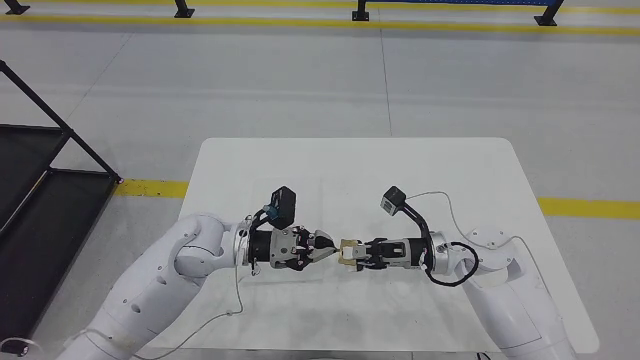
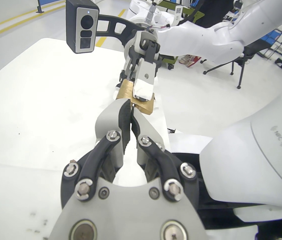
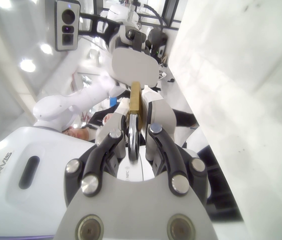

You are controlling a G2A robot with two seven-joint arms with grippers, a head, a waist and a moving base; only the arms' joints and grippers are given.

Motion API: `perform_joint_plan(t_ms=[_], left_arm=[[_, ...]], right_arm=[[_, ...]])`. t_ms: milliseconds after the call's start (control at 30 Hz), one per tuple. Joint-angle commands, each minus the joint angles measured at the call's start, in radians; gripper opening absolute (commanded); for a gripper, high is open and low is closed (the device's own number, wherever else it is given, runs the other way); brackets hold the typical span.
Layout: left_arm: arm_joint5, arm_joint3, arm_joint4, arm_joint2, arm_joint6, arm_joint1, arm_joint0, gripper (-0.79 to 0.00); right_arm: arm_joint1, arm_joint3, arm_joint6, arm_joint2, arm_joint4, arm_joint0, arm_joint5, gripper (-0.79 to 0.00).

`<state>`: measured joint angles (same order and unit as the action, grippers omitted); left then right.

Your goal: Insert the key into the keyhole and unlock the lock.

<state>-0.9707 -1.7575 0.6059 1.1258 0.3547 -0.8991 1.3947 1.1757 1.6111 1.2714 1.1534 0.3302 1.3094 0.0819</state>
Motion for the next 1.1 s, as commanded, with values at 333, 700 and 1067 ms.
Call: perform_joint_plan(t_ms=[333,700,1067], left_arm=[[0.027,-0.038,0.166,0.026,-0.118,-0.005,0.041,-0.785],[0.028,-0.056,0.272,0.043,-0.195,-0.008,0.066,-0.785],[0.049,-0.068,0.403,0.051,-0.282,-0.012,0.083,-0.785]], right_arm=[[0.000,0.000,0.000,0.000,0.000,0.000,0.000,-0.785],[0.000,0.000,0.000,0.000,0.000,0.000,0.000,-0.785],[0.000,0.000,0.000,0.000,0.000,0.000,0.000,-0.785]])
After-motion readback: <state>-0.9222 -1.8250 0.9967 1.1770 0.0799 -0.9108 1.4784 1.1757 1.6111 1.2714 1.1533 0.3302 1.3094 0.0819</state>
